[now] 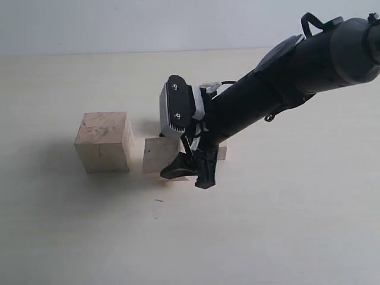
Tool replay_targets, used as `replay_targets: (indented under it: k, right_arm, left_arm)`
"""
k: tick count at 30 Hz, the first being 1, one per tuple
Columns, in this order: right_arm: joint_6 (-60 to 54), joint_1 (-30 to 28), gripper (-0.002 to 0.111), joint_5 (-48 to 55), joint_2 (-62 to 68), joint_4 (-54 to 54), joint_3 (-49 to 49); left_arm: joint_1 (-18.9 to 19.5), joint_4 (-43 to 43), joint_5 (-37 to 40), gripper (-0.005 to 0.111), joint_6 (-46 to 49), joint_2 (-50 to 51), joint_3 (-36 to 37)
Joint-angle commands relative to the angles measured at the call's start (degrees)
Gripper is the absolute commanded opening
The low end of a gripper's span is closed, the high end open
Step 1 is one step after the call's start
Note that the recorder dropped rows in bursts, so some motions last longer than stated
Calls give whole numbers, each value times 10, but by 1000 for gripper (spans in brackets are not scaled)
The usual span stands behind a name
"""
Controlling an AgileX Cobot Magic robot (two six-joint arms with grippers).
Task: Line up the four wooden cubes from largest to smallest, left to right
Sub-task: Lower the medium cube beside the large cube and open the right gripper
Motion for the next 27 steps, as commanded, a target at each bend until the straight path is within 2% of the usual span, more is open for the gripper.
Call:
replay_targets:
  k: [1,7,17,21,27]
  right_arm:
    - [-19,-3,0,-46,7,38,-4]
    - [-19,-3,0,-68,8,143,-4]
    - [-19,-3,3,-46,68,114,-23]
    - [-19,-3,18,-34,75,114,-31]
    - [-19,-3,60,-49,74,119,-31]
  left_arm:
    - [-3,-2,-6,0,0,-4,2]
    - [-3,-2,-6,0,0,-4,2]
    - [-3,-2,-6,0,0,-4,2]
    - [-3,-2,-6,0,0,-4,2]
    - [-3,-2,-6,0,0,-4,2]
